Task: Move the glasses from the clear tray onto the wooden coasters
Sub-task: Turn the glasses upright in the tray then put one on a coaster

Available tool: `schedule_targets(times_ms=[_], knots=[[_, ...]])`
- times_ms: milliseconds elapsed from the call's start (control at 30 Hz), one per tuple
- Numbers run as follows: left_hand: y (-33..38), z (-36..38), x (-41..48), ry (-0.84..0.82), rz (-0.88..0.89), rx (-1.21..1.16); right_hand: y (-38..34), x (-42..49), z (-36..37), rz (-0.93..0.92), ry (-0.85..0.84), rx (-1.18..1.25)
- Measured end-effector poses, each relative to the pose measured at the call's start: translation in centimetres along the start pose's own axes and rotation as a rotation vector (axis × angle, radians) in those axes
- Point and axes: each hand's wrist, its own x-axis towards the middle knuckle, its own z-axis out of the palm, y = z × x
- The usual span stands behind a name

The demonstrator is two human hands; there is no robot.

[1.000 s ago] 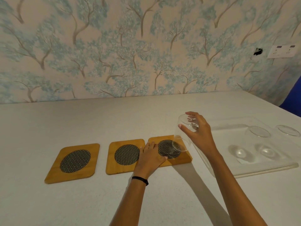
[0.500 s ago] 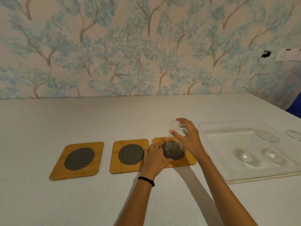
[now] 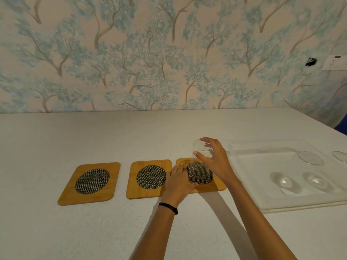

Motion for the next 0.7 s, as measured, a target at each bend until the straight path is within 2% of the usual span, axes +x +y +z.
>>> schedule_targets(times_ms=[200, 300, 533, 700], knots=[[1.2, -1.8, -1.1, -0.028, -0.052, 0.076, 0.3, -0.2, -2.8, -0.040, -0.120, -0.067], [2.0, -3.1, -1.7, -0.060, -0.056, 0.091, 0.4, -0.3, -5.1, -0.056, -0.114, -0.072], [5.6, -4.7, -3.0, -0.037, 0.148, 0.026, 1.2, -1.3, -11.4, -0.122, 0.057, -0.101], [9.4, -3.1, -2.7, 0.132, 0.211, -0.074, 2.9, -2.8, -15.3, -0.134, 0.204, -0.137]])
